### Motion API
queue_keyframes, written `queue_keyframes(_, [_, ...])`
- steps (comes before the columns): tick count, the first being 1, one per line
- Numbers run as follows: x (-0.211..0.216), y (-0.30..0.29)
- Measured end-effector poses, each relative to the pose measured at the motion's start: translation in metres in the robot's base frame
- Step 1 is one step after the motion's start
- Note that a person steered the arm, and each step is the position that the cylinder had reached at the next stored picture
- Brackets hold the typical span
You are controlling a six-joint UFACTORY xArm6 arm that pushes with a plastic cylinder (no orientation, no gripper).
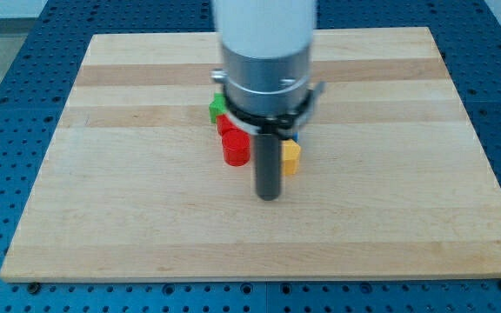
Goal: Move the yellow hexagon into the blue cube
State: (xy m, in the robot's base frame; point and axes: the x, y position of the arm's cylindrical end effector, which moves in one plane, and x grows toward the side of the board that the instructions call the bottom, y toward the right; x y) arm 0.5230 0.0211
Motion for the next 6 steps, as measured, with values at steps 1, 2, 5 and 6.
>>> queue_keyframes(1, [0.0, 0.012])
queue_keyframes(2, [-0.012, 0.015])
queue_keyframes(5, [-0.026, 0.005])
queue_keyframes(6, [-0.026, 0.018])
